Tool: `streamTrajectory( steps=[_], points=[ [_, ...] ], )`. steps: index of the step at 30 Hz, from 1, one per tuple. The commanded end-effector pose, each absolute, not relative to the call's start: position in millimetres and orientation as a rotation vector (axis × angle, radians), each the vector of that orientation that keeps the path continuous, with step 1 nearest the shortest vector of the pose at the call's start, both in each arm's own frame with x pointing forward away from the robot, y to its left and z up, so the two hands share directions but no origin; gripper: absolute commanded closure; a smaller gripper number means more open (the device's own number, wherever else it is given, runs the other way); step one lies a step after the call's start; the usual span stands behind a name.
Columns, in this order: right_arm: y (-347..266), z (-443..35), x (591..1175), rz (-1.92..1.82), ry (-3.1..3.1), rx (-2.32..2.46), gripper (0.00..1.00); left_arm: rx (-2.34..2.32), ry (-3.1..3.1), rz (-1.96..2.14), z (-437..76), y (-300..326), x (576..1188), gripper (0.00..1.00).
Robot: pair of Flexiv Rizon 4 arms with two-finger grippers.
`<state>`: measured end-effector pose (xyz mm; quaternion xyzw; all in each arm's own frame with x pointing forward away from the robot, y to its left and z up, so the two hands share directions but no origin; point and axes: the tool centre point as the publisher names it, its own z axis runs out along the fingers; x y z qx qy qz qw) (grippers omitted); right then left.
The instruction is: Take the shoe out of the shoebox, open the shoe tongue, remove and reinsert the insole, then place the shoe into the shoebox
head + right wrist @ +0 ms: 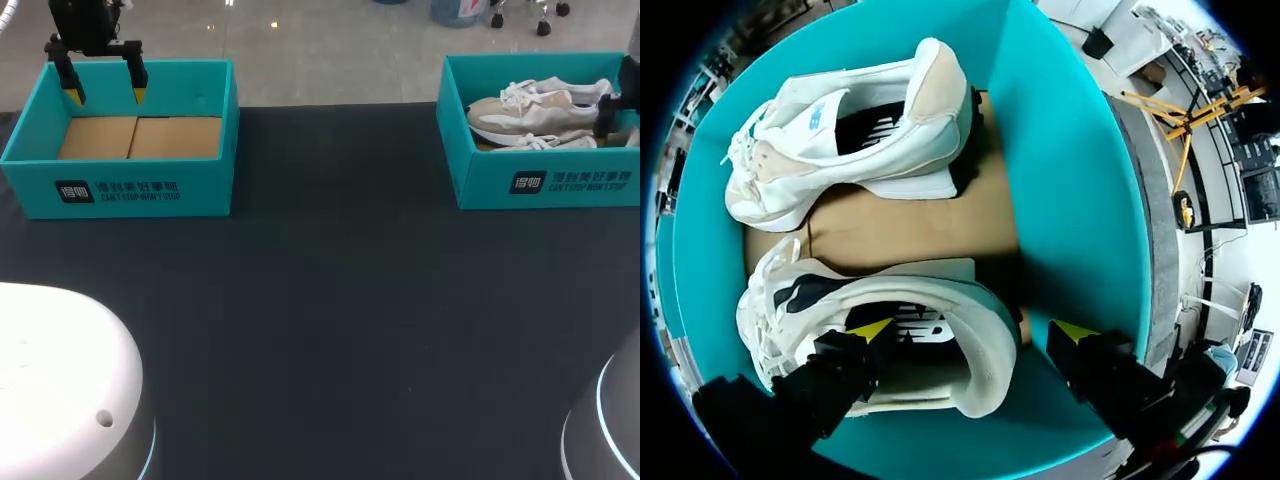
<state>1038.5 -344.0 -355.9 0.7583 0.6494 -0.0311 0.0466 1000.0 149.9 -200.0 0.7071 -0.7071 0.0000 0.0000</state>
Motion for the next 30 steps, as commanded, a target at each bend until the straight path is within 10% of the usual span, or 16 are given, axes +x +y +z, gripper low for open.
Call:
streamTrajectory(
  steps=[1,3,4,11,14,30],
  points=[
    [-348.7,-366.2,1042.1,-0.116,1.973,2.322,0.00,2.221,-2.222,0.000,-200.0,149.9,1000.0,0.00],
    [-348.7,-369.5,1042.7,-0.140,1.966,2.317,0.24,2.221,-2.222,0.000,-200.0,149.9,1000.0,0.00],
    [-348.6,-370.4,1043.0,-0.143,1.964,2.317,0.51,2.221,-2.222,0.000,-200.0,149.9,1000.0,0.00],
    [-349.7,-380.2,1043.7,-0.202,1.934,2.317,0.71,2.221,-2.222,0.000,-200.0,149.9,1000.0,0.00],
    [-350.6,-381.8,1043.7,-0.220,1.908,2.334,1.00,2.221,-2.222,0.000,-200.0,149.9,1000.0,0.00],
    [-362.6,-350.1,1037.3,-0.274,1.816,2.369,1.00,2.221,-2.222,0.000,-200.0,149.9,1000.0,0.00]
  ],
)
